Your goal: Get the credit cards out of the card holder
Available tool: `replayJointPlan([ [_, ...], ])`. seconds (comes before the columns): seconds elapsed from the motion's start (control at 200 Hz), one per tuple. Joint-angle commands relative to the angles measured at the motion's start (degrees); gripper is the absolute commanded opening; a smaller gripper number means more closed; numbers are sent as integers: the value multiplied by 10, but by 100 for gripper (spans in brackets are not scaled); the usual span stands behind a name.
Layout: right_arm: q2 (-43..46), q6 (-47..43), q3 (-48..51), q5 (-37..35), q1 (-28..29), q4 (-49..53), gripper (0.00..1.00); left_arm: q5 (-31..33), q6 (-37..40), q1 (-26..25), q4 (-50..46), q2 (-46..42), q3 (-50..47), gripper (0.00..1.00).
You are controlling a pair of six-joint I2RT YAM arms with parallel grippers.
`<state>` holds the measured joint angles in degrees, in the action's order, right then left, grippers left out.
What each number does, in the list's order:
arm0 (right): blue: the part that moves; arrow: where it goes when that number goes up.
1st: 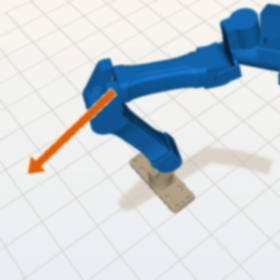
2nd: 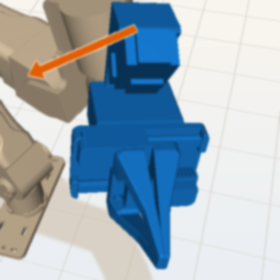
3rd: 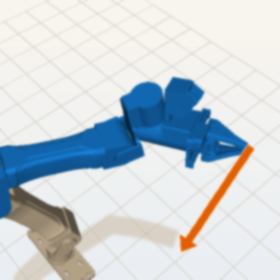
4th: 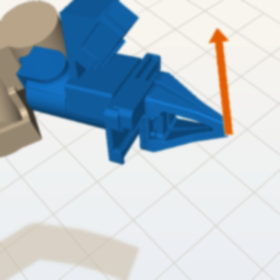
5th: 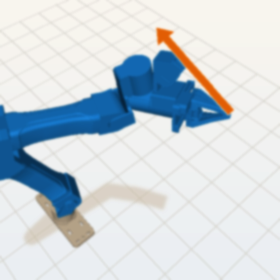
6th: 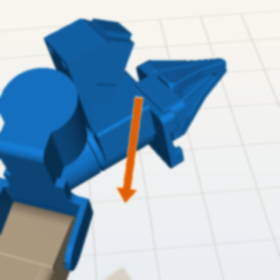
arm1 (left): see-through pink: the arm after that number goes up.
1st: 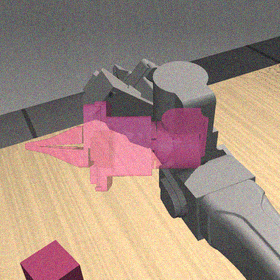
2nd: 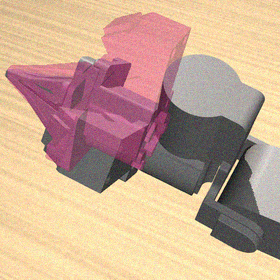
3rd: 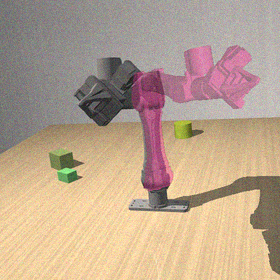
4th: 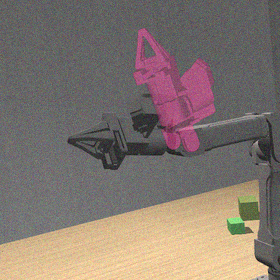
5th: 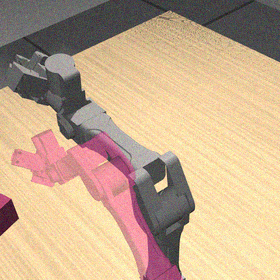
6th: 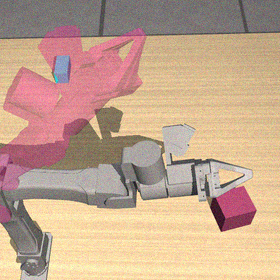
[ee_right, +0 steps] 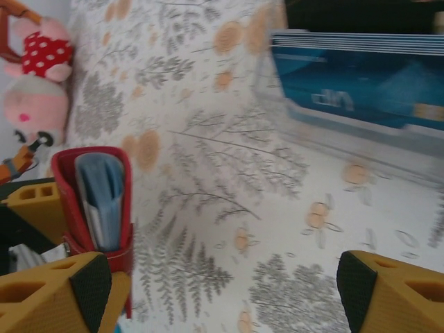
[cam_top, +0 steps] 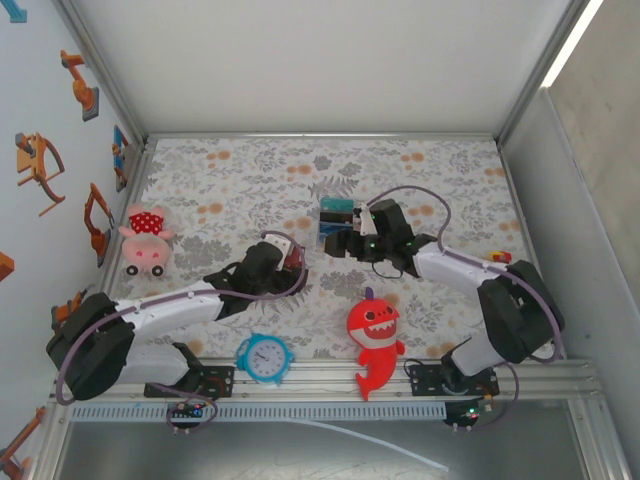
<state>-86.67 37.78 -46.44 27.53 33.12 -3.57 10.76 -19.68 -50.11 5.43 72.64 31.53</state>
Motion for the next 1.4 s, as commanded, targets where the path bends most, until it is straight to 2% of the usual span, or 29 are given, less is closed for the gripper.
replayJointPlan([
  [0.0,-15,8,-33,65,13,-60,84,-16,21,-3,29,-16,-5,77],
  [0.401,-86,32,-68,94,50,-120,81,-49,27,-7,40,-19,6,77],
  [0.606,-131,59,-84,112,69,-165,73,-58,28,-10,49,-16,10,77],
  [0.691,-148,93,-77,127,69,-221,65,-57,29,-11,53,-15,14,77],
  [0.736,-153,106,-72,129,69,-244,57,-55,30,-11,56,-15,15,77],
  [0.921,-150,106,-73,121,69,-245,0,-43,26,-12,78,-15,17,79],
  [0.997,-138,86,-74,105,69,-217,0,-41,25,-12,84,-16,20,87],
  [1.057,-123,68,-73,87,67,-192,0,-43,23,-12,84,-21,23,100],
  [1.102,-111,56,-73,76,66,-174,0,-46,21,-12,86,-27,24,97],
  [1.397,-54,11,-65,33,36,-116,0,-68,27,-9,86,-136,4,97],
])
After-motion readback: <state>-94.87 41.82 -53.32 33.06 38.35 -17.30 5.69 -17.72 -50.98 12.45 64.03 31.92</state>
